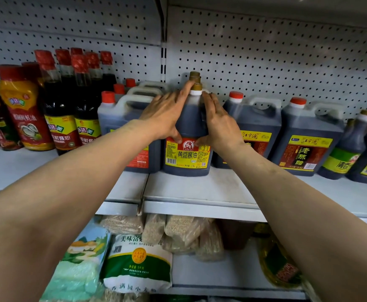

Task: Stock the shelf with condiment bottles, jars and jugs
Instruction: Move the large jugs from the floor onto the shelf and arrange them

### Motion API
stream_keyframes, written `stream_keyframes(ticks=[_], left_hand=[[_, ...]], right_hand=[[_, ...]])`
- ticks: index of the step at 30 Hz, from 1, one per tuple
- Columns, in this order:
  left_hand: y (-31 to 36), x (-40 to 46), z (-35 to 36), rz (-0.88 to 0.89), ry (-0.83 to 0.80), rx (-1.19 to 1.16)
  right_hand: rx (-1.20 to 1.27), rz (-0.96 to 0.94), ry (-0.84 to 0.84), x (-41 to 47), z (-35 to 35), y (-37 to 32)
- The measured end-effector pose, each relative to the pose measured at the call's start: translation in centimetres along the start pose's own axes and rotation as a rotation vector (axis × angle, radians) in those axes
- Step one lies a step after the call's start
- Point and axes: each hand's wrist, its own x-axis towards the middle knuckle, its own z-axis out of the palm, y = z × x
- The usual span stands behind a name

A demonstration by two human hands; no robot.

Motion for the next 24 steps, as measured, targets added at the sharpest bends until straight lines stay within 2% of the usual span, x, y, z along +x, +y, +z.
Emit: stream_keyframes(ticks=[13,19,24], left_hand=[[0.3,-0.2,-0.1,-0.023,-0.013,0.018],[1.5,-0.5,0.0,-0.081,-0.035,0.044],[2.8,-2.9,-1.4,-0.091,0.013,0.029]], right_hand=[[0.017,0.028,-0.003,-0.2,-0.2,-0.4],[-0.028,0.032,-0.076,-0.8,-1.0,-0.8],[-0.004,0.087,-0.007,-3.6,-2.8,-1.7]])
